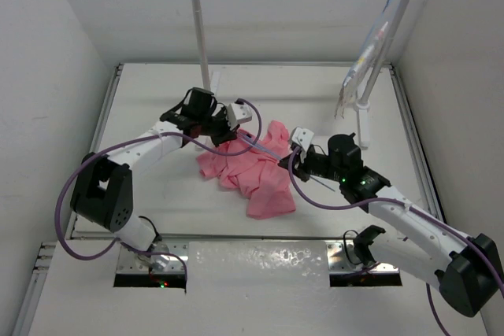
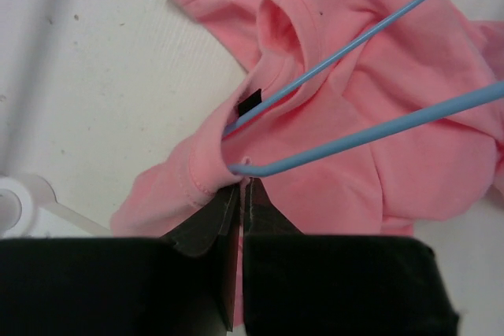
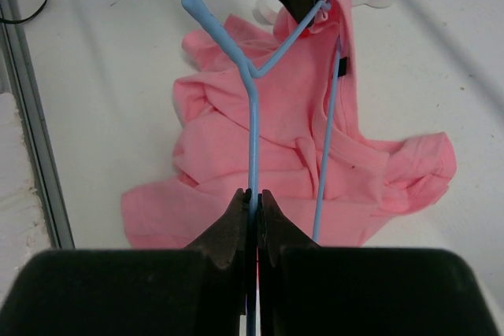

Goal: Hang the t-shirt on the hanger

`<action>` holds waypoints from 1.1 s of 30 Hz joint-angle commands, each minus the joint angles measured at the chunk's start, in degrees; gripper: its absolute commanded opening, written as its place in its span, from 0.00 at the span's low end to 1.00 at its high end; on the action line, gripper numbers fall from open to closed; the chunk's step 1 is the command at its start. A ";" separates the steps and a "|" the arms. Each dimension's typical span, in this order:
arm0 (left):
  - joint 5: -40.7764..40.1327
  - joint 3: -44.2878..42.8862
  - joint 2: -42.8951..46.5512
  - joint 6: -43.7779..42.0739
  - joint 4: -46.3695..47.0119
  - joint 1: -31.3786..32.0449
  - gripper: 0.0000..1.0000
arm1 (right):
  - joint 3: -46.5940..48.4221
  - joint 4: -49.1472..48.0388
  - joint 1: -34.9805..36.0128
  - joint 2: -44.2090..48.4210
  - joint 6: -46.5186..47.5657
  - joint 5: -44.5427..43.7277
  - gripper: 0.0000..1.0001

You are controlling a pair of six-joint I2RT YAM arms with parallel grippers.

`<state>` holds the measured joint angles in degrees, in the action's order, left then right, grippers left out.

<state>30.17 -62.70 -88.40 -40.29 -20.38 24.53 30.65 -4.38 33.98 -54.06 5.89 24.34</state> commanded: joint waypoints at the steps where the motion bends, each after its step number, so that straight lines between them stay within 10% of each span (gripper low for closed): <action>1: 0.68 -2.52 -0.54 1.53 3.42 -1.24 0.00 | -0.59 -5.28 0.12 1.85 -1.49 2.12 0.00; 33: 12.80 -4.27 -7.93 5.67 5.62 -8.98 0.00 | -12.46 -20.66 -8.75 7.57 -15.99 4.93 0.00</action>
<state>38.59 -64.18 -95.81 -34.20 -15.73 16.10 18.81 -18.26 26.57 -46.87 -6.98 26.44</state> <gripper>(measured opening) 0.007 0.009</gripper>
